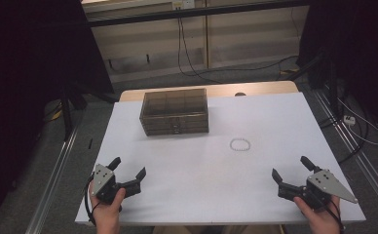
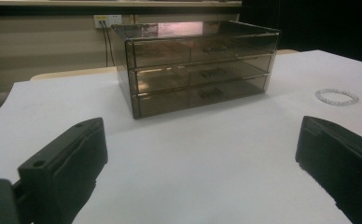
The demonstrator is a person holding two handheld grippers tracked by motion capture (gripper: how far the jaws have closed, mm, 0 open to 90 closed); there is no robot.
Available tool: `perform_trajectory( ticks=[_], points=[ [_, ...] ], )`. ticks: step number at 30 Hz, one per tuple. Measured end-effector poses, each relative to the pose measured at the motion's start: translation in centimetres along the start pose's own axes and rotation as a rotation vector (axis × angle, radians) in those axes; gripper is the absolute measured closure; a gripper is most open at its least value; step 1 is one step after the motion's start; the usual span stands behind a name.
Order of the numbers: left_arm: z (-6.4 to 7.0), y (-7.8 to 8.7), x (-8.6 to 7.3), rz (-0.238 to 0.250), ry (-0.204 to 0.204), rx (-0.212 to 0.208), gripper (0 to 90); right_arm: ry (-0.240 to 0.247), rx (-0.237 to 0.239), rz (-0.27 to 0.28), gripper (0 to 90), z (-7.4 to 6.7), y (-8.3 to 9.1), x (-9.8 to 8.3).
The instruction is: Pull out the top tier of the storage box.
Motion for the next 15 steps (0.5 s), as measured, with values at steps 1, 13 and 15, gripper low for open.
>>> perform_trajectory(
  ticks=[1, 13, 15],
  points=[
    [0.00, 0.00, 0.00, 0.000, 0.000, 0.000, 2.3, 0.000, 0.000, 0.000, 0.8, 0.00, 0.00, 0.00],
    [0.41, -0.17, 0.32, -0.021, -0.099, 0.047, 2.5, 0.007, 0.001, 0.002, 0.9, -0.02, 0.03, 0.02],
    [0.68, -0.25, 0.40, -0.031, -0.145, 0.070, 2.5, 0.007, 0.000, 0.003, 0.9, 0.00, 0.04, 0.02]
  ],
)
Point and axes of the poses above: each handheld gripper's, and its own axes: y roughly backward along the jaws, x roughly out of its top, z roughly to its right, the point moved 1 cm from there along -y, roughly forward along the jaws
